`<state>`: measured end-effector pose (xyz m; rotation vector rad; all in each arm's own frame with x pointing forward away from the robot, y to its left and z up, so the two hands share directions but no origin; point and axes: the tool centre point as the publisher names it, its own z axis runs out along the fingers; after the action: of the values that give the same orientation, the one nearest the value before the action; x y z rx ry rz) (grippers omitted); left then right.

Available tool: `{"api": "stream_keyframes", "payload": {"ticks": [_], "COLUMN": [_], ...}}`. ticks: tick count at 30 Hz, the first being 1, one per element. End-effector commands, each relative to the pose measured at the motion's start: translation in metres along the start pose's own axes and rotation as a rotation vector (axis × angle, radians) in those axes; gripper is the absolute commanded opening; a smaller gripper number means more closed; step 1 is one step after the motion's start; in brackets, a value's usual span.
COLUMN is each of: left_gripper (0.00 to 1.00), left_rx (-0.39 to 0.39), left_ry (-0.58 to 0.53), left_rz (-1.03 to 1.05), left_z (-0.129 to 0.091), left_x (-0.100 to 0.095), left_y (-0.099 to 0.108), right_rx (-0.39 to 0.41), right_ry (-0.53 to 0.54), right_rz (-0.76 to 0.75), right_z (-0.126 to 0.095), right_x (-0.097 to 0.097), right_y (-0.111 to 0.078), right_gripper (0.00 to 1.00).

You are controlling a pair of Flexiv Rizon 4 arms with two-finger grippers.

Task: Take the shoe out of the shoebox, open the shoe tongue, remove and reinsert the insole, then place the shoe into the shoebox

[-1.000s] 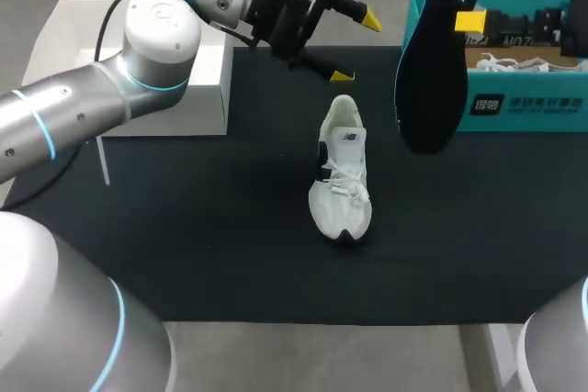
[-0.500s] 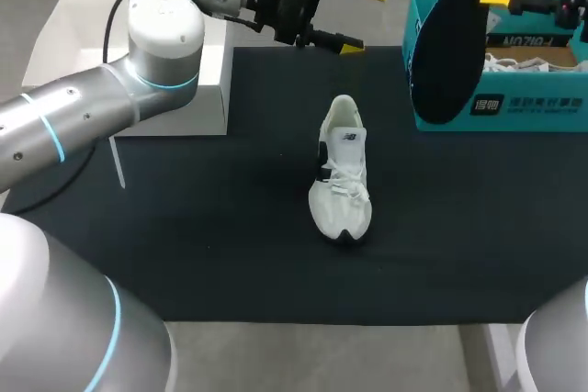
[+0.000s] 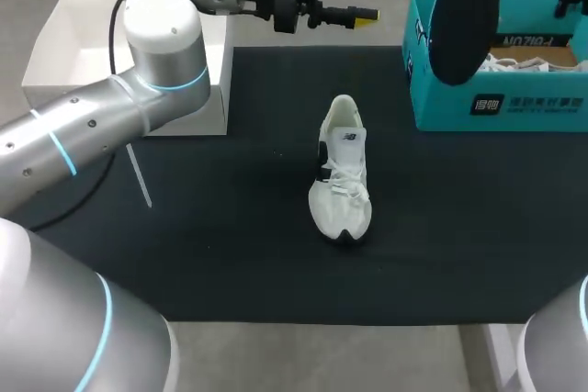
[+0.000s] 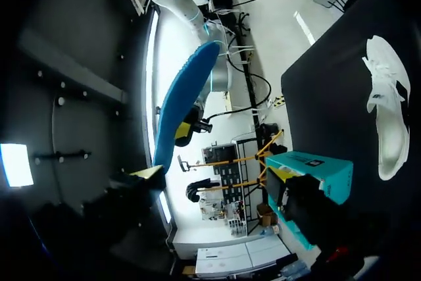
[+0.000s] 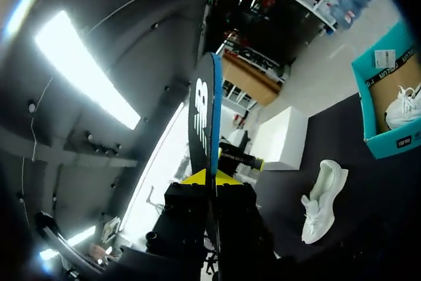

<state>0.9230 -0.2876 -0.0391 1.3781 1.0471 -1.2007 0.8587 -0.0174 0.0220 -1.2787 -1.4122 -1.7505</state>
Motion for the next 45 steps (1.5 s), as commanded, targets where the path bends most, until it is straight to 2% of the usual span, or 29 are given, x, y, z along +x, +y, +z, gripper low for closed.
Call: {"api": "stream_keyframes", "payload": {"ticks": [1,6,11,19,23,30,37,45], "left_gripper": [1.0,1.0,1.0,1.0,1.0,1.0,1.0,1.0], "left_rx": [-0.02,-0.054,-0.098,-0.081,-0.073,-0.059,-0.085,-0.093], "left_ry": [0.013,0.036,0.002,-0.031,-0.035,-0.064,-0.105,-0.117], "left_rz": [0.051,0.08,0.116,0.192,0.204,0.198,0.203,0.194], "left_z": [-0.001,0.006,0.012,0.008,0.017,0.036,0.051,0.058], "left_x": [-0.004,-0.002,-0.016,-0.037,-0.031,-0.025,-0.029,-0.025], "left_y": [-0.006,-0.007,-0.011,-0.027,-0.026,-0.021,-0.017,-0.024], "right_rx": [0.216,0.272,0.322,0.354,0.391,0.387,0.406,0.409], "right_ry": [-0.047,-0.091,-0.176,-0.235,-0.265,-0.268,-0.258,-0.245], "right_rz": [0.095,0.151,0.14,0.2,0.252,0.268,0.273,0.288], "right_z": [0.005,0.011,0.017,0.016,0.02,0.039,0.059,0.065], "right_x": [-0.002,-0.007,-0.016,-0.039,-0.045,-0.051,-0.052,-0.054], "right_y": [0.044,0.05,0.054,0.053,0.053,0.055,0.05,0.042], "right_gripper": [0.0,0.0,0.0,0.0,0.0,0.0,0.0,0.0]}}
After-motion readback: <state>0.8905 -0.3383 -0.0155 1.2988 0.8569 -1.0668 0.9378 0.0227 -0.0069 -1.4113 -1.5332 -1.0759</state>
